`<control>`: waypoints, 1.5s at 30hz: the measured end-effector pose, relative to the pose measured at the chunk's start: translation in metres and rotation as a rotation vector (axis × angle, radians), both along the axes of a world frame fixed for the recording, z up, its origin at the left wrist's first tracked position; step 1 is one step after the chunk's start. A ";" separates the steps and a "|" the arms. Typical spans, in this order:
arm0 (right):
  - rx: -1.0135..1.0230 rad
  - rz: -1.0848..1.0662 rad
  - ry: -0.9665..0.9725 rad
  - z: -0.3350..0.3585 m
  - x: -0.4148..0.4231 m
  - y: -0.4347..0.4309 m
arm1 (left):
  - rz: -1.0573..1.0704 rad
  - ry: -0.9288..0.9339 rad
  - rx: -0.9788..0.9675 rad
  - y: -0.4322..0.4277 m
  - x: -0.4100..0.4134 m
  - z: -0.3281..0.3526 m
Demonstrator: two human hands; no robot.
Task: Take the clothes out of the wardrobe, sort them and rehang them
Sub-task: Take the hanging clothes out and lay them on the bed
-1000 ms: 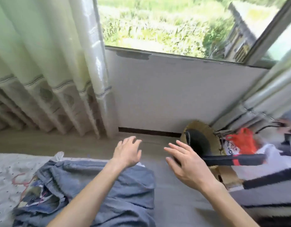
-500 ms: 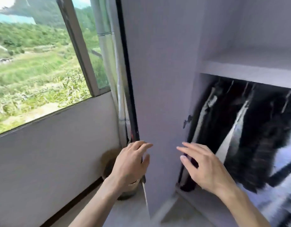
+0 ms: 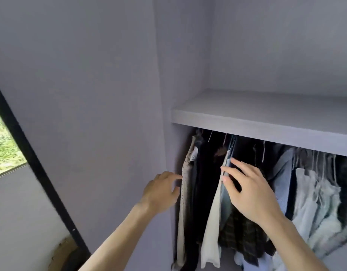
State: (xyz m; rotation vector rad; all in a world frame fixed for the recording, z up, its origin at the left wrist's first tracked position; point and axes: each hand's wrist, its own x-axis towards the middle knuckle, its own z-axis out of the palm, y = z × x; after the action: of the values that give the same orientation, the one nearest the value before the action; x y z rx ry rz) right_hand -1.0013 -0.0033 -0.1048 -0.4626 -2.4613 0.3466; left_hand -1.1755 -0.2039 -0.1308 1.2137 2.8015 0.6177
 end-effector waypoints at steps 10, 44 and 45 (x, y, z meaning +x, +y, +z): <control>0.459 -0.415 0.004 0.041 -0.093 0.097 | 0.021 -0.344 0.108 0.108 -0.098 -0.007; 0.753 -0.504 0.383 0.005 -0.142 0.151 | 0.216 -0.343 0.179 0.210 -0.176 -0.031; 0.754 -0.506 0.382 0.005 -0.142 0.151 | 0.210 -0.321 0.187 0.210 -0.177 -0.029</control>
State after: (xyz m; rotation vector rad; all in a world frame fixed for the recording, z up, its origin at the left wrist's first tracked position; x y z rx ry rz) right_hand -1.1431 0.1479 -0.1001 -0.5867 -1.8313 -0.6259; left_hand -1.3527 0.0059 -0.1595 0.7585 2.6584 1.0069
